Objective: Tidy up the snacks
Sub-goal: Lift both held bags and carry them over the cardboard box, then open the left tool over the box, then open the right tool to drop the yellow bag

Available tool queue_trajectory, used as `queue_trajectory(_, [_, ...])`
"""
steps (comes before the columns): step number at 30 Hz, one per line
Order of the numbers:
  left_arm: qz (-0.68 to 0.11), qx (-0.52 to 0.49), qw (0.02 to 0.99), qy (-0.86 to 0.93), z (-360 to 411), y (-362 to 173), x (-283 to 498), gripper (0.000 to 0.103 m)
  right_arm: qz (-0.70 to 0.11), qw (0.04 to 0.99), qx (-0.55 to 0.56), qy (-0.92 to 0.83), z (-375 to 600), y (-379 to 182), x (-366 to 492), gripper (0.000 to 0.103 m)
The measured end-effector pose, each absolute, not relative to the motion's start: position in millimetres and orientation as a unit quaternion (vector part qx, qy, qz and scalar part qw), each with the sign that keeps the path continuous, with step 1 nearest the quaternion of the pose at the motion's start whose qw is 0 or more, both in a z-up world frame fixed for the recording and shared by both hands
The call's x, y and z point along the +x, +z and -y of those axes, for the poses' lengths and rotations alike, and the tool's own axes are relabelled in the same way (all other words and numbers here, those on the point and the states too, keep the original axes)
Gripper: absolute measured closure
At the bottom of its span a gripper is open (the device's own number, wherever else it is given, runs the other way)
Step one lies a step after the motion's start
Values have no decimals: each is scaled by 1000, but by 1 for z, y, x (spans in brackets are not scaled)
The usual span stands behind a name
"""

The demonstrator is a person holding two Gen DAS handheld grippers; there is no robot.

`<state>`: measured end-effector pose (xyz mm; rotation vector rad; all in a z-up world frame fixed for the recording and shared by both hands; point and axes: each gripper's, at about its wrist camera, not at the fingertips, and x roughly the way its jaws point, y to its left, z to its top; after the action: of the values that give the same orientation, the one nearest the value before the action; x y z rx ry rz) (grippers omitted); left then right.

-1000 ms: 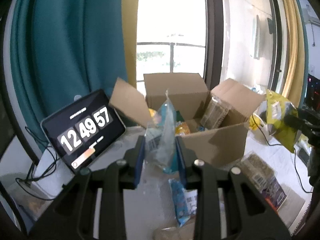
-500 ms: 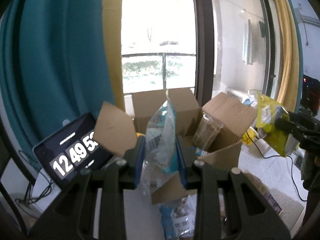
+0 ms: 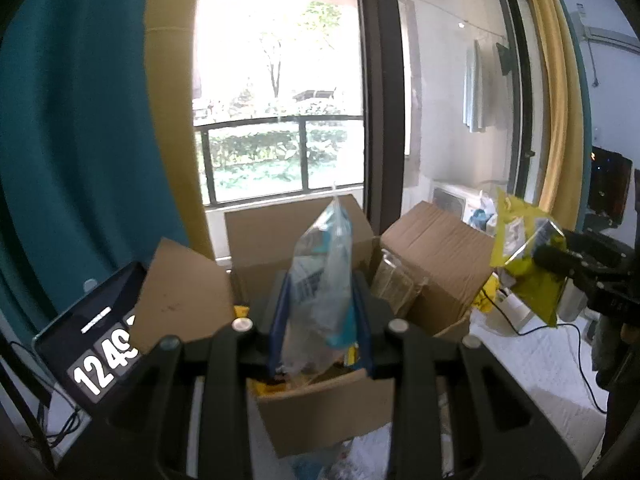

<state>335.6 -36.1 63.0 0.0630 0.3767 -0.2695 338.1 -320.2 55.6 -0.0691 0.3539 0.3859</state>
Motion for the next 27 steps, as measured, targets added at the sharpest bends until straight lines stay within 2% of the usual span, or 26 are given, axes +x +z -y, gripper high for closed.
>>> queue_trajectory(11, [-213, 21, 962, -168, 50, 47, 385, 70, -179, 967, -29, 178, 328, 54, 362, 47])
queue_trajectory(15, [-213, -4, 963, -167, 47, 42, 399, 29, -183, 966, -29, 179, 326, 51, 374, 47])
queue_trajectory(16, [-211, -12, 963, -166, 45, 42, 401, 25, -184, 966, -29, 180, 324, 51, 378, 47])
queue_trajectory(27, [-186, -28, 976, -112, 5, 47, 402, 24, -186, 960, -33, 208, 281, 51, 423, 47])
